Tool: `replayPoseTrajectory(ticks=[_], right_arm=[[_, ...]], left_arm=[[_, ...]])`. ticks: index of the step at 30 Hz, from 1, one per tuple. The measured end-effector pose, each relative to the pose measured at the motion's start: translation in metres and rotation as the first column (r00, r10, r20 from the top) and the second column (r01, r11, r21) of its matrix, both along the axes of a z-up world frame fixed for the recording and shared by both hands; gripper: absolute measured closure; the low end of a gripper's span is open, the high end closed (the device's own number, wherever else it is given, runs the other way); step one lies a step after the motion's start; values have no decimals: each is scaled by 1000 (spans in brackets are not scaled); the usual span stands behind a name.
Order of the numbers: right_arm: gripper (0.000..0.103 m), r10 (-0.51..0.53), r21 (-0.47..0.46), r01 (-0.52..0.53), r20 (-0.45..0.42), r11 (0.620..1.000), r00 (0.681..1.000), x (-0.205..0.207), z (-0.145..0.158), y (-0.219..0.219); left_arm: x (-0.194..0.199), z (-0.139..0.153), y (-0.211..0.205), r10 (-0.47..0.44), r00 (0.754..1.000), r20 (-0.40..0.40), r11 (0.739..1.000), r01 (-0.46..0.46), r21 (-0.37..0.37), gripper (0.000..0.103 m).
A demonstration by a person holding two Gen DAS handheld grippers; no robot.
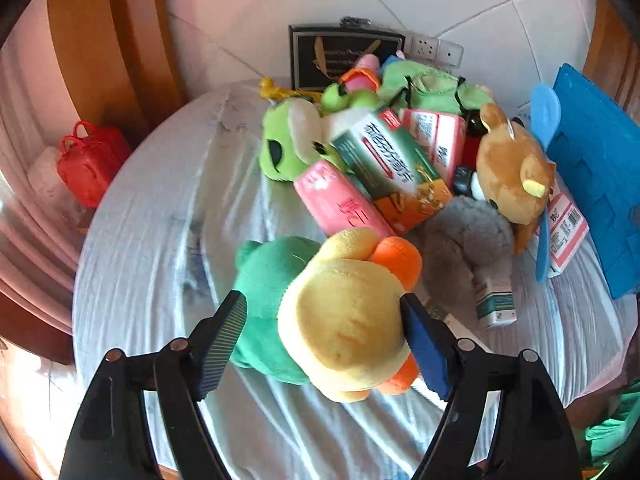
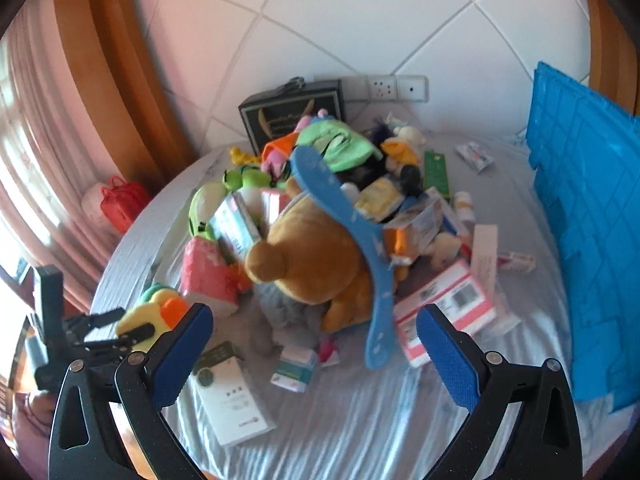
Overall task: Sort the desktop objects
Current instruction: 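Move both tools back over the pile of items, then grasp the yellow duck plush with the left tool while the right tool grasps the frog-hat duck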
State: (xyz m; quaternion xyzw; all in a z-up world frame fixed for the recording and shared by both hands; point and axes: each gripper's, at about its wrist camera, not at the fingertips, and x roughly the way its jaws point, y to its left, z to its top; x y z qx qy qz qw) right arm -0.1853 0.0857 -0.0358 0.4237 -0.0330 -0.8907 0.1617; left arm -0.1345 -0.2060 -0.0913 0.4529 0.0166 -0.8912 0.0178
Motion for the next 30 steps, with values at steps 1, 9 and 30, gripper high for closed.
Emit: replayPoseTrajectory(ticks=[1,9,30], right_arm=[[0,8,-6,-8,22,1000,1000,1,-8,-13],[0,154,-18,-153,105,988,982,2,-40,-115],[0,334,-52,-332,249,942,909,-6,-100,-314]], left_arm=[[1,7,-13,16,1000,-13,1000,-16,-10,22],[11,10,-126,278,959,-62,955,-282,-93,20],[21,-66,-203,232,956,181,969,-244,42,21]])
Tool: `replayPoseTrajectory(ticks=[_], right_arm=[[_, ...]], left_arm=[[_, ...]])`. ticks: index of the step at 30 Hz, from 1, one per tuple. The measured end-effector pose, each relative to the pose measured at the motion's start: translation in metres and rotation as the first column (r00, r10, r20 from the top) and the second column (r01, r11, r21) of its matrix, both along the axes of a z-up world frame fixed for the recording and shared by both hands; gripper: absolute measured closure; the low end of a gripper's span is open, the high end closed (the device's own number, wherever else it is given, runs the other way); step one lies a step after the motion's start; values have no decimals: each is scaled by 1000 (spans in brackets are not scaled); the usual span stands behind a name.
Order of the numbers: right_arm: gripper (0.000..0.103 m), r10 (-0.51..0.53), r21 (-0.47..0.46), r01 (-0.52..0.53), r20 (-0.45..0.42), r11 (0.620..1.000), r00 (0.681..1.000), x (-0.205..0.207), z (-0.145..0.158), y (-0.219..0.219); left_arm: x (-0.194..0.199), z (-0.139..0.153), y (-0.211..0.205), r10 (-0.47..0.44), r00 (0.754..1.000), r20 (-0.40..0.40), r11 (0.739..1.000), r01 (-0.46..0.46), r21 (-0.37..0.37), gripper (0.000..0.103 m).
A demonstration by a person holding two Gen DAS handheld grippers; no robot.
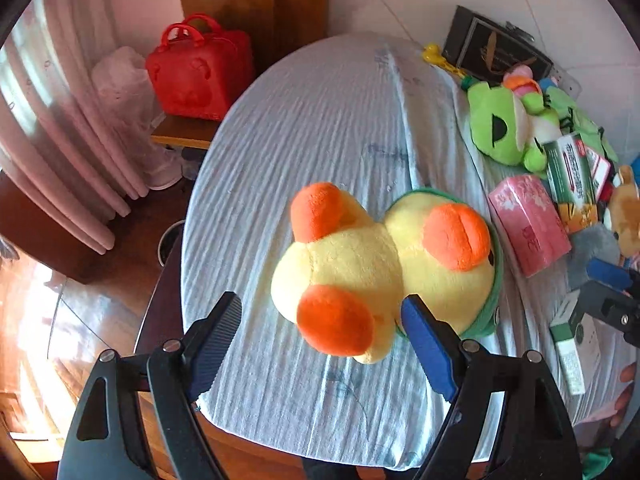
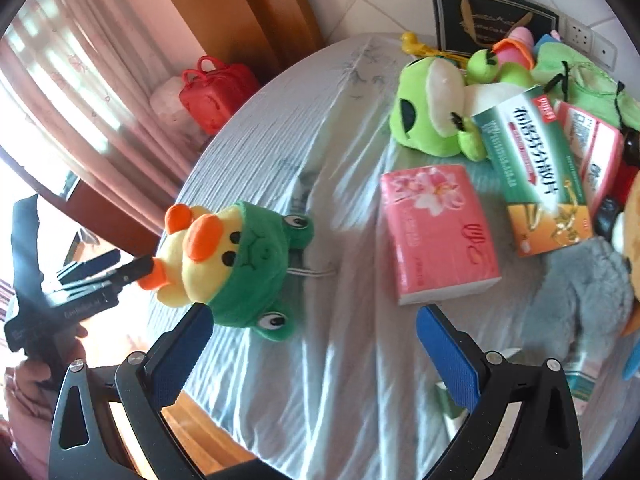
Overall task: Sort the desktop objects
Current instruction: 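Grasp the yellow duck plush with the left tool while the right tool grasps the frog-hat duck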
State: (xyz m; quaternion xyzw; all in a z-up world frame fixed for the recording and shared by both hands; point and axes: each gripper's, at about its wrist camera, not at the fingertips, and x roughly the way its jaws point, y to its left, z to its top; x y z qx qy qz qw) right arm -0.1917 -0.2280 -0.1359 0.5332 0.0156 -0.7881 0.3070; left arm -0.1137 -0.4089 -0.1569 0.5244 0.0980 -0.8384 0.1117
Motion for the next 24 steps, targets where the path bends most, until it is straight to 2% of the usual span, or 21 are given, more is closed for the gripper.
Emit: replayPoseTrajectory(ticks=[3,6,11,20,23,24], right_arm=[[0,-8,10,8,20,1000,1000,2,-9,-28],[0,0,25,-1,40,1000,999,4,-19,-54],[0,13,86,-19,69,996,998,5,-41,-92],[0,-29,125,11,146,992,989,-7,-74,-113],[0,-31,108,11,182,994,983,-6,-80,-115],[6,-34,91,16,195,996,980,-5,-81,-115]], left_arm=[[-4,-17,2,-53,998,42,998,54,-26,21],[-8,-29,-6,-88,994,59,996,86,24,21],[-15,-32,-8,-158,986,47,987,157,31,18],[-21,-44,-16,-230,971,59,969,224,101,15],[-18,-45,-15,-258,965,45,963,253,88,25],[-16,-43,-14,-265,964,38,962,261,79,28]])
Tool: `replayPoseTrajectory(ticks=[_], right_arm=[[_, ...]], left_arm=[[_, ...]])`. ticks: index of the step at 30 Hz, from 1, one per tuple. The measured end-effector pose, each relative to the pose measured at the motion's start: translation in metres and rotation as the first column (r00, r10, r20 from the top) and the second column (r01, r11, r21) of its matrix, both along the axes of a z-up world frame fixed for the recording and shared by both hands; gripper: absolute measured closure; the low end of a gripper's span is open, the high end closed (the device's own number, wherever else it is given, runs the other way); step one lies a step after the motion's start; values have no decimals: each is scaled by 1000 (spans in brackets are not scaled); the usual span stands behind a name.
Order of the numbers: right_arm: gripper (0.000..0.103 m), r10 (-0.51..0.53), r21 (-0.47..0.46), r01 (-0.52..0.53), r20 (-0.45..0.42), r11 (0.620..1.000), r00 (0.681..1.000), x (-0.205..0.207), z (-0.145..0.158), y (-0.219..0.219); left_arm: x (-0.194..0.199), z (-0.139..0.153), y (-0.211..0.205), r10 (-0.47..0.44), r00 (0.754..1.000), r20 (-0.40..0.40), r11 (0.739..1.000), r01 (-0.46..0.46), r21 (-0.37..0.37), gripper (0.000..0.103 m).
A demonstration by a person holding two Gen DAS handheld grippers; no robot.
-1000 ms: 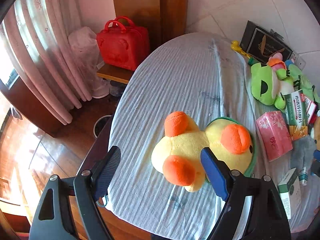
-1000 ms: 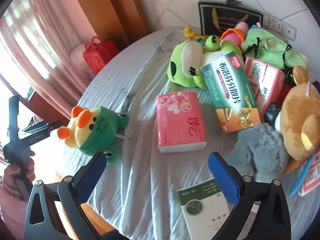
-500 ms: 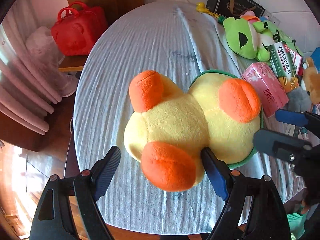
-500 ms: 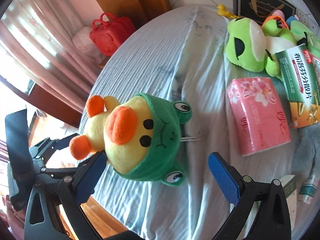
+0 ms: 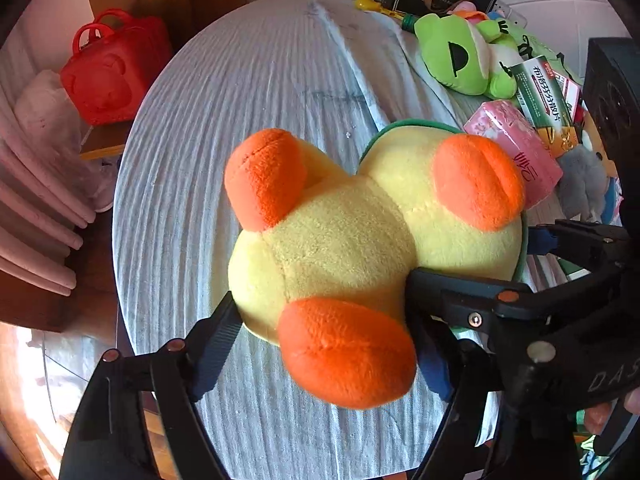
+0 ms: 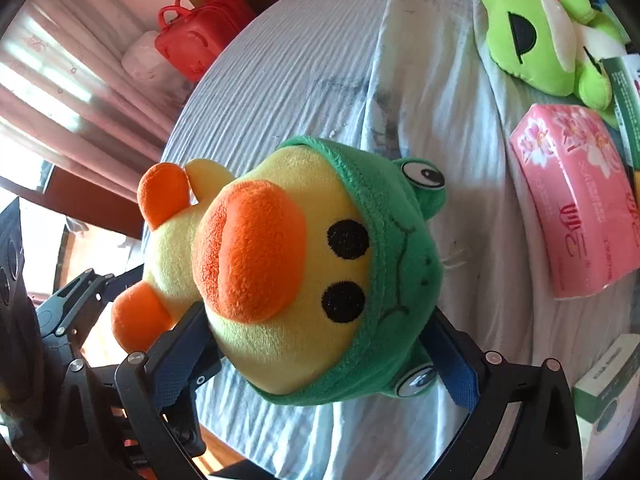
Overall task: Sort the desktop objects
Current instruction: 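Grasp the yellow duck plush with the left tool while the right tool grasps the frog-hat duck, then carry the yellow duck and frog-hat duck over the blue crate with both tools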
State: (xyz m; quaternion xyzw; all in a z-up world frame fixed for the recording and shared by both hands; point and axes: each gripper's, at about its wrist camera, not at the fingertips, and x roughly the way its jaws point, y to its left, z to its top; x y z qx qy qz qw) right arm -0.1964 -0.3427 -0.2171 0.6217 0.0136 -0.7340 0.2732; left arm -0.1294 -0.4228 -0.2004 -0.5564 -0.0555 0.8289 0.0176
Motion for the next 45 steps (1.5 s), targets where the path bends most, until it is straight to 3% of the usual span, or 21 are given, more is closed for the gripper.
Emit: replayPoseTrajectory(ticks=[4,11,20,34,40,45], right_arm=[[16,14,-7,-14,-37,1000,999,8,11,0],[19,-3,-48,-3,-133,999,991,20,51,15],[19,-109,-101,83,-283,991,953,35,126,66],[19,-302,-131,272,-429,953,852,55,205,233],[19,-349,-149,318,-495,936,795,45,236,331],[19,-365,-153,339,-550,928,751,26,268,433]], left_arm=[[10,12,1,-8,999,-43,1000,8,7,33],[15,56,13,-52,985,-167,999,48,-25,33],[15,120,70,-173,927,-332,985,163,-56,33],[-9,186,211,-371,797,-477,923,373,-94,33],[-33,216,306,-409,729,-549,902,412,-125,33],[-57,247,404,-420,692,-587,893,431,-130,33]])
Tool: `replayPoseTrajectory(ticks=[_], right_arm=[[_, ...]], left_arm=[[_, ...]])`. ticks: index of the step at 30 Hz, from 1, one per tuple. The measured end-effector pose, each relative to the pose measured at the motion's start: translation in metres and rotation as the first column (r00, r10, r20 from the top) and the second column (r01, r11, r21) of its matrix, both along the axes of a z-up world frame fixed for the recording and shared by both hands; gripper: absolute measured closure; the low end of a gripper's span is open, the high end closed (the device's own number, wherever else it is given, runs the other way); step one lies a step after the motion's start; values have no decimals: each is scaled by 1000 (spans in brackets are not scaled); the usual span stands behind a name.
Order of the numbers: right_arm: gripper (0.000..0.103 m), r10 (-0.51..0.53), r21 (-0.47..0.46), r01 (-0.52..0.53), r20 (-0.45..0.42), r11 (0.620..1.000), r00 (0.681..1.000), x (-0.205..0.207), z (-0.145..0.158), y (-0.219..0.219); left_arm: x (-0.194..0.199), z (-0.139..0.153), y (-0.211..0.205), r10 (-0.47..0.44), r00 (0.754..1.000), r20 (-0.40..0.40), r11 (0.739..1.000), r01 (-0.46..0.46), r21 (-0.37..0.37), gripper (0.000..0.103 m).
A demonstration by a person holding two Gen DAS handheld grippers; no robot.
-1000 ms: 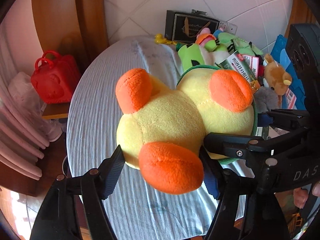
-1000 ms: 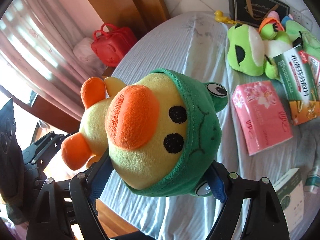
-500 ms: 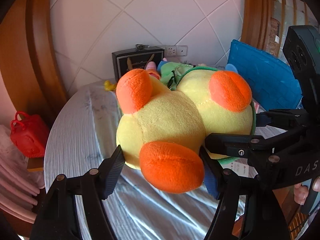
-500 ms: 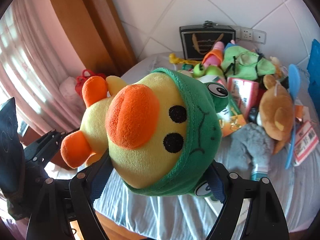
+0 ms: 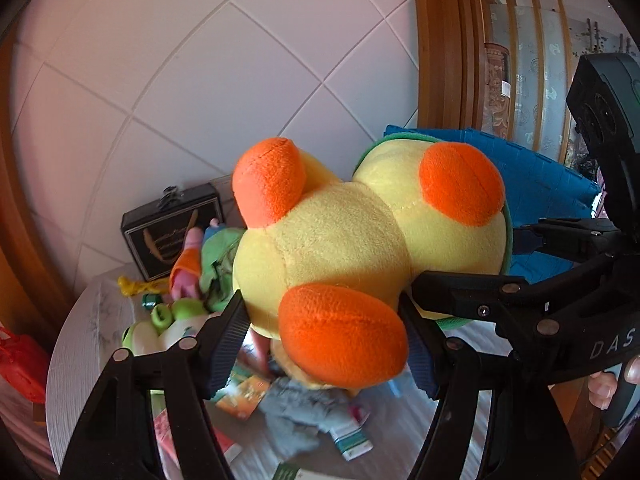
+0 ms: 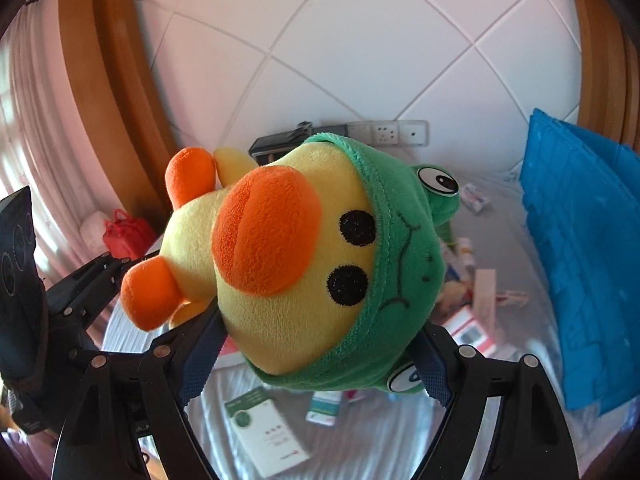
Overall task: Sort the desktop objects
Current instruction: 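Carry the yellow duck and frog-hat duck over the blue crate with both tools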
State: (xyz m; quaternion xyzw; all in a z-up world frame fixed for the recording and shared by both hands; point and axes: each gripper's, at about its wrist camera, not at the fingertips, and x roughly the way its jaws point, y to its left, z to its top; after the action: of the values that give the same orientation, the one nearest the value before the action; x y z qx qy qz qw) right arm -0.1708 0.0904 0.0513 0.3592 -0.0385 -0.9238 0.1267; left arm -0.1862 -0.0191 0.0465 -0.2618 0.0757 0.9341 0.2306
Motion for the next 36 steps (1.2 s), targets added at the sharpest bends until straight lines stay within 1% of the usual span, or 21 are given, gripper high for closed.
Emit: replayPoseTrajectory(ticks=[4,10,14,18,21,26,29,30,33,36], right_arm=[[19,-23,16,24,-46,1000,999,-14,24,81],[19,-90,2,91,-94,996,991,-21,58,211],[19,-147,-4,147,-111,989,983,-19,69,281],[19,-225,-32,223,-114,974,968,-14,72,346],[19,-283,-61,278,-104,959,954,-8,68,383],[18,-352,-84,347,-63,934,934,-6,56,426],[18,-383,-83,379,-42,922,923,-4,47,441],[18,-393,-87,389,-30,917,919,-4,42,440],[18,-404,-102,401,-4,910,915,-2,31,456],[18,-412,-117,412,29,903,911,-1,21,465]], left_arm=[[-15,25,77,-34,999,-37,999,34,10,33],[-27,54,195,-100,992,-75,995,101,7,33],[-33,66,264,-157,985,-73,988,157,-3,33],[-37,70,316,-220,974,-61,975,219,-31,33],[-39,68,350,-264,964,-41,964,262,-52,33],[-48,57,396,-307,951,22,948,308,-79,33],[-49,49,418,-325,944,58,938,330,-103,33],[-48,46,424,-329,942,69,935,335,-114,33],[-49,40,441,-342,934,106,926,354,-134,33],[-47,34,450,-349,928,133,917,367,-154,32]])
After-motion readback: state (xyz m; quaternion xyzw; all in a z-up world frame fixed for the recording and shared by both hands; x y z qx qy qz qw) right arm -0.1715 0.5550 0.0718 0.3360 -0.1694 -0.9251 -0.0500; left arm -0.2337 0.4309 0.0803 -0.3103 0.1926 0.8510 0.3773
